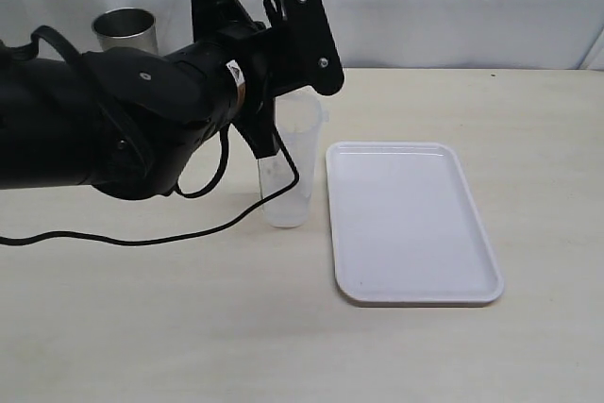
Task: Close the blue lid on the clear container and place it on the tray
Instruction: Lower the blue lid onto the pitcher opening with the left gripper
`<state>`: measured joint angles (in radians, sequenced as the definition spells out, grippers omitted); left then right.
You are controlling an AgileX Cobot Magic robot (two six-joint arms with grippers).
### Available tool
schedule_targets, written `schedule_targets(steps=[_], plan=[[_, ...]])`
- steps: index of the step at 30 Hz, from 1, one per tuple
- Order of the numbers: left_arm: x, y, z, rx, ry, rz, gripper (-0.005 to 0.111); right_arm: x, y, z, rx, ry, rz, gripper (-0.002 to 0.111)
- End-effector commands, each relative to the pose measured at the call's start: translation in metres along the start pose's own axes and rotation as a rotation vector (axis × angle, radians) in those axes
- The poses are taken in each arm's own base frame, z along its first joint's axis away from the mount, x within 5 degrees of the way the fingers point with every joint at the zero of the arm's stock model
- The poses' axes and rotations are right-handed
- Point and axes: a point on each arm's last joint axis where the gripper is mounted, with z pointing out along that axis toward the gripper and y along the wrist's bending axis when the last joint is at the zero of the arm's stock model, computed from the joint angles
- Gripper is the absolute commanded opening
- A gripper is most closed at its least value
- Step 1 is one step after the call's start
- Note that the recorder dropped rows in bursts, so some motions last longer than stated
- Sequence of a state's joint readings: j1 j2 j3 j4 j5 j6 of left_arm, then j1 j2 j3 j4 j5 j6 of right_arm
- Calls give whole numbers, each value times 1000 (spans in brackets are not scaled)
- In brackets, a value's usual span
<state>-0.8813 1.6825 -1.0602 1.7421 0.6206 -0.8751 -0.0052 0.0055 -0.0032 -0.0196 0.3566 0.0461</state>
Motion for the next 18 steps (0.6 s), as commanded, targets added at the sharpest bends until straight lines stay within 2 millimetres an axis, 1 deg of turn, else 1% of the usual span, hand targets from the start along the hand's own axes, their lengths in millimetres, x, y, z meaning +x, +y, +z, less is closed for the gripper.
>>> schedule_targets(steps=[1,4,8,12,18], plan=[[9,8,6,-8,20,-52,0,0,0,0,3,-15,4,5],[12,17,11,-20,24,-102,0,0,0,0,3,-15,4,5],[5,27,12,-23,-14,-150,0,0,0,0,3,-15,4,5],[-2,24,12,35,-70,-151,0,0,0,0,3,-15,4,5],[-6,18,11,76,-100,-146,0,0,0,0,3,-15,4,5]])
